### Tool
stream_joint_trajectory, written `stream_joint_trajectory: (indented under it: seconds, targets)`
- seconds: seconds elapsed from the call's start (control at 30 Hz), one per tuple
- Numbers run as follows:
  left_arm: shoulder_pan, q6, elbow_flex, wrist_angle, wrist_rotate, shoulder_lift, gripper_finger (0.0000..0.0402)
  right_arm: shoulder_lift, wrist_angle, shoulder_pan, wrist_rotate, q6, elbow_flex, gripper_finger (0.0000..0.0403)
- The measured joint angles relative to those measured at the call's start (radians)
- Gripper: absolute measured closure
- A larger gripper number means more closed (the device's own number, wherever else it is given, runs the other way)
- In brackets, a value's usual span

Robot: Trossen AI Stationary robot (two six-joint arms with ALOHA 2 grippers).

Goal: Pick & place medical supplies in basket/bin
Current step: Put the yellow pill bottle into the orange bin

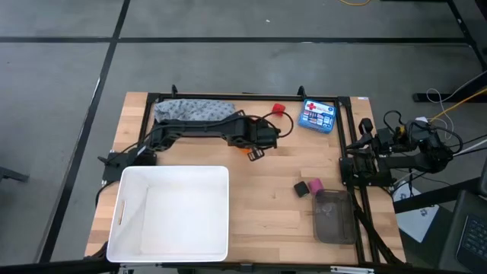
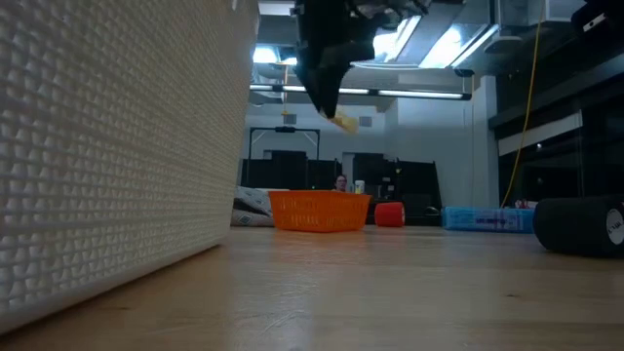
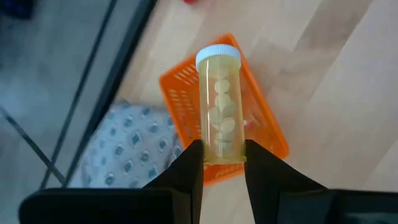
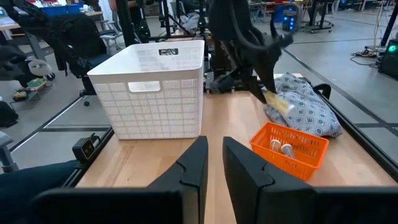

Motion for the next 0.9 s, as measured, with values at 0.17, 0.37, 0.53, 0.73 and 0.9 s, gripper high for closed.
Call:
stream_joint_trajectory:
  seconds: [0.17, 0.37, 0.53, 0.73, 0.9]
  targets:
    - [0.036, 0.021, 0.000, -0.019, 0.024, 0.052, 0.0320, 0.000, 0.000, 0.000, 0.000, 0.000, 0.000, 0.0350]
    - [0.086, 0.046, 0.000, -0.029, 0.066, 0.104, 0.0320, 0.000, 0.001, 0.000, 0.000, 0.000, 0.000, 0.0350]
    - [0.121, 0.053, 0.000, -0.060, 0.097, 0.140, 0.0320, 0.000, 0.000, 0.000, 0.000, 0.000, 0.000, 0.0350]
    - [0.144, 0.043, 0.000, -0.078, 0.161, 0.168, 0.0314, 0.000, 0.000, 0.000, 0.000, 0.000, 0.000, 0.0350]
    - [0.143, 0.029, 0.000, -0.082, 0.135, 0.167, 0.0273, 0.000, 0.000, 0.000, 0.000, 0.000, 0.000, 0.0350]
